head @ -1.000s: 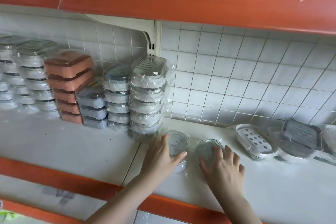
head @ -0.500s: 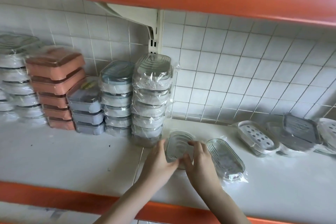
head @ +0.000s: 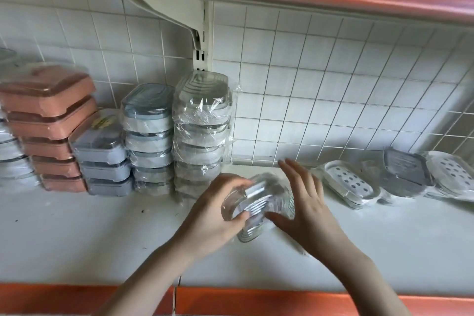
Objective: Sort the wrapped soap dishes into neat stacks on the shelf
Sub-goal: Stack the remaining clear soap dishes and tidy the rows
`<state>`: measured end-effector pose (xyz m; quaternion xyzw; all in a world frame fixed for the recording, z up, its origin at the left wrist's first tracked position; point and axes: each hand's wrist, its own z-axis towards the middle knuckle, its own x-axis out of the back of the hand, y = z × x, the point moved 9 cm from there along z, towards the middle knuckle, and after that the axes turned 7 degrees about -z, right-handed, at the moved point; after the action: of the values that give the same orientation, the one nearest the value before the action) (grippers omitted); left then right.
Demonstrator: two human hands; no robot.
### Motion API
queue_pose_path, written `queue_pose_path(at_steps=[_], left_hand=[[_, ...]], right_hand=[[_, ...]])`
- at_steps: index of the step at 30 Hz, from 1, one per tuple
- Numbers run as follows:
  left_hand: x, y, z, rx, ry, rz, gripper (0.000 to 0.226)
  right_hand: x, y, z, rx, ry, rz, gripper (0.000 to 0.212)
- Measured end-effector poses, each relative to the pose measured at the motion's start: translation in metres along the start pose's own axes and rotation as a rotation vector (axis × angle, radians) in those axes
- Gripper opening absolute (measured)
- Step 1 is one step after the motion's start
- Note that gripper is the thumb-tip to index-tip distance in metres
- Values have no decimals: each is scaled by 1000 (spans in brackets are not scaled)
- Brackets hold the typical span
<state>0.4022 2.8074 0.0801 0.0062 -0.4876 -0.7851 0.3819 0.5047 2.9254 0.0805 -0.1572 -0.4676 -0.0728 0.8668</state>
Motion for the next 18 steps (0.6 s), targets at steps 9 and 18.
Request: queue_pose_path(at_steps=[9,18], left_hand=[[-21,17,16,-169,-205,315,37],[22,15,6,-156,238,265,27]], right_hand=[[-17,-5,12,21,-284,258,50],[-24,23,-2,-510,89,631,41]])
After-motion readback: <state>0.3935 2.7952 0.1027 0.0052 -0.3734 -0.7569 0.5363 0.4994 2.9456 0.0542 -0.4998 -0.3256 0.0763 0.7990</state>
